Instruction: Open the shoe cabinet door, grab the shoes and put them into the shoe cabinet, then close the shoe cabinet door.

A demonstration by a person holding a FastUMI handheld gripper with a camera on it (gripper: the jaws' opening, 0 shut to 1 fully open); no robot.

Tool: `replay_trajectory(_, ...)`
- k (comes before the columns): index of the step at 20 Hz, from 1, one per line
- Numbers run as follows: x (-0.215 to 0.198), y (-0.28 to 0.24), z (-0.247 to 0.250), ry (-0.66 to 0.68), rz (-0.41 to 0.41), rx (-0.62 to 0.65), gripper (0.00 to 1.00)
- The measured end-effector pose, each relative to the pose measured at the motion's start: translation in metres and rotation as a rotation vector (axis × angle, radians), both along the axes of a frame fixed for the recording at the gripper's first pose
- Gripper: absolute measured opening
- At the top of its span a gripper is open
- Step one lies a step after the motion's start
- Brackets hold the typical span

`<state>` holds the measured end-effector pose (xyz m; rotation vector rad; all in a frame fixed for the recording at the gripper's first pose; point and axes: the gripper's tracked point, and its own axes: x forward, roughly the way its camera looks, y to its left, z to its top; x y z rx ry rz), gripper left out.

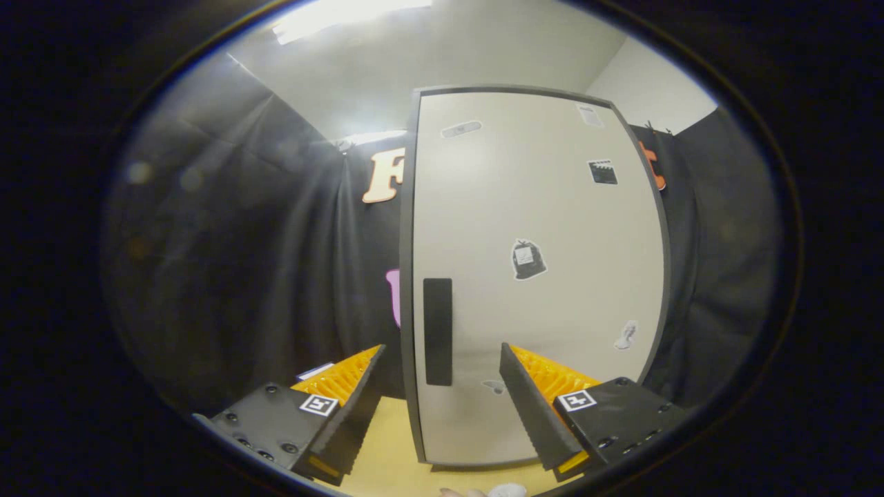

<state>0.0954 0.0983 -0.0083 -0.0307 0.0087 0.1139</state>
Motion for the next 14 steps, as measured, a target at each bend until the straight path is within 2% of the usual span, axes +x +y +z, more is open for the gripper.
replay_trajectory(9, 0.040, 0.014, -0.006, 0.019, -0.030, 0.026, 0.99)
replay_trajectory(14, 0.062, 0.021, -0.012, 0.015, -0.043, -0.002, 0.99)
